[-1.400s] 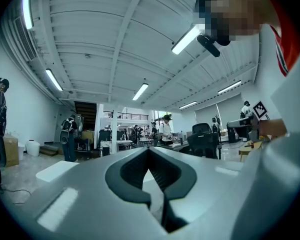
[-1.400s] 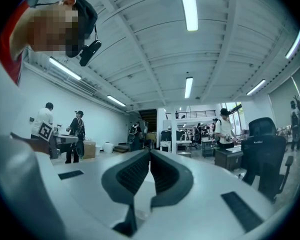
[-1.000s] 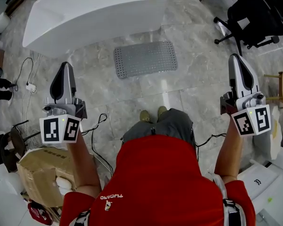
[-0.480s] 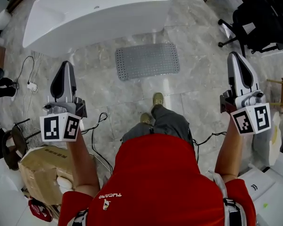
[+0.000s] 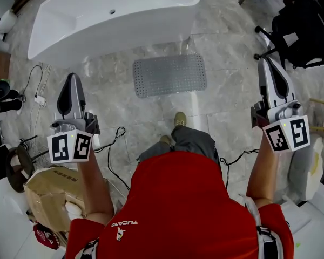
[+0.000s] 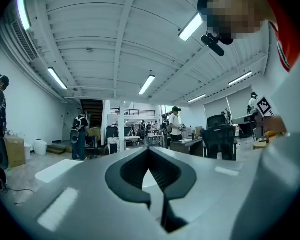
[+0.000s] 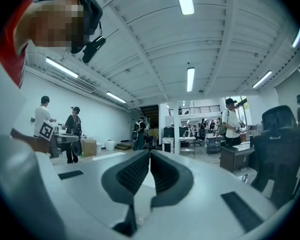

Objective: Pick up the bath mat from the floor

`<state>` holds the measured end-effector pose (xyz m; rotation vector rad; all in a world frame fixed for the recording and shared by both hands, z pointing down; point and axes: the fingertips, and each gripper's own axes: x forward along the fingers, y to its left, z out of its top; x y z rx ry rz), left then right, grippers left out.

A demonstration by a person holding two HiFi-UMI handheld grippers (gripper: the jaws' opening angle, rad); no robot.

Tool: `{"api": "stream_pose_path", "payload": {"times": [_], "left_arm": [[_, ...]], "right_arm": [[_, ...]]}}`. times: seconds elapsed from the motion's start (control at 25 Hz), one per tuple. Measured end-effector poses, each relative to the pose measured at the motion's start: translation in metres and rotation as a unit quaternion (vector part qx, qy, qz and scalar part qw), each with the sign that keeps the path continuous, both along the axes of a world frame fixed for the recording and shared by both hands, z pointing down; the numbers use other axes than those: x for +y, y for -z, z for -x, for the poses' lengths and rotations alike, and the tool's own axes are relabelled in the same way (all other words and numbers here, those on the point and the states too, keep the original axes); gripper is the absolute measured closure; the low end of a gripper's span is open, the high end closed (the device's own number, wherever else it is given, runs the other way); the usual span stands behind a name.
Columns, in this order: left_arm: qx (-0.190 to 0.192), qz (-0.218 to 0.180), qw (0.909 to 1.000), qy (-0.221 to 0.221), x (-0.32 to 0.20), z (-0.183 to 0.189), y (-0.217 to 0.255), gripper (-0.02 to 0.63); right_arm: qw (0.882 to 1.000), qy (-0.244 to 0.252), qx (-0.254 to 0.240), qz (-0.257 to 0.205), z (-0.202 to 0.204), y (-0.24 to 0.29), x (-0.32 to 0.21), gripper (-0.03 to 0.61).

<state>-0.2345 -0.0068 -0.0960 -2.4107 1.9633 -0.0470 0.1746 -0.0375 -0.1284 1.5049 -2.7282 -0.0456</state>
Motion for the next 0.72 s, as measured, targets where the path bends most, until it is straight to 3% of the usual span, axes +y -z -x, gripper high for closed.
{"api": "stream_pose_path", "payload": {"times": [0.32, 0.72], "left_arm": [[0.0, 0.004, 0.9992, 0.04, -0.028, -0.015, -0.015, 0.609], [0.002, 0.022, 0.9985, 0.05, -0.064, -0.002, -0.04, 0.609]], "right_arm": [[1.0, 0.004, 0.001, 0.014, -0.037, -0.022, -0.05, 0.575], [0.999, 0.0, 0.019, 0.035, -0.031, -0.052, -0.088, 0.575]]}}
